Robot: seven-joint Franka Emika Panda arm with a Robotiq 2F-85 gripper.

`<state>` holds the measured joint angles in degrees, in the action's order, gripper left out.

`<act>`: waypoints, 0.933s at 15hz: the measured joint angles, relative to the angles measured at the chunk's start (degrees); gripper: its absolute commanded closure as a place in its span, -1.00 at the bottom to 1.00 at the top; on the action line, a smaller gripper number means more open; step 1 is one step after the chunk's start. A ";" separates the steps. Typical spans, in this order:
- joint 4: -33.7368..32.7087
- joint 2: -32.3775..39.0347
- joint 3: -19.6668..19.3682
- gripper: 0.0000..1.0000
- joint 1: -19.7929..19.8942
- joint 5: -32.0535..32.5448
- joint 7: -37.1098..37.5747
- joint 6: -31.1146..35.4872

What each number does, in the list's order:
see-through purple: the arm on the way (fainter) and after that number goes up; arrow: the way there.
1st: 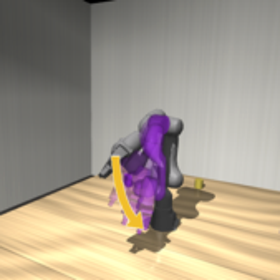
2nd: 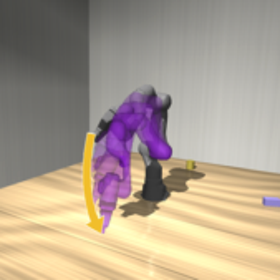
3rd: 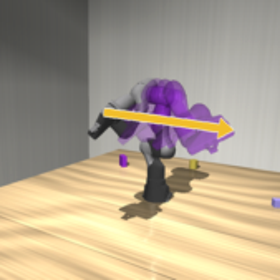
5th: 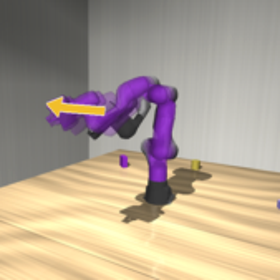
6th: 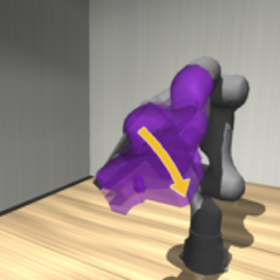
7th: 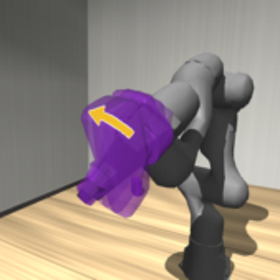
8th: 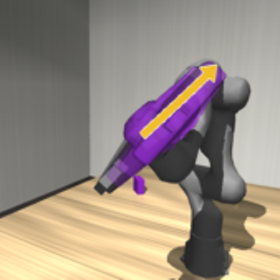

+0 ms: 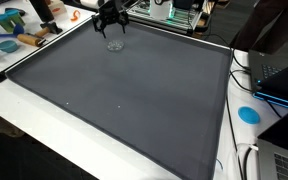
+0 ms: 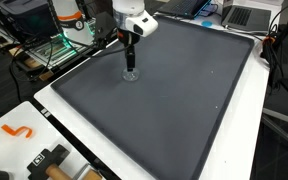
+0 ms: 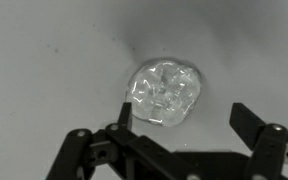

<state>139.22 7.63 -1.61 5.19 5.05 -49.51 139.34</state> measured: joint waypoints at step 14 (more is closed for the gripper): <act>4.03 3.04 0.01 -0.86 0.35 -0.15 -2.27 11.95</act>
<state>143.25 10.67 -1.60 5.53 4.89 -51.78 151.29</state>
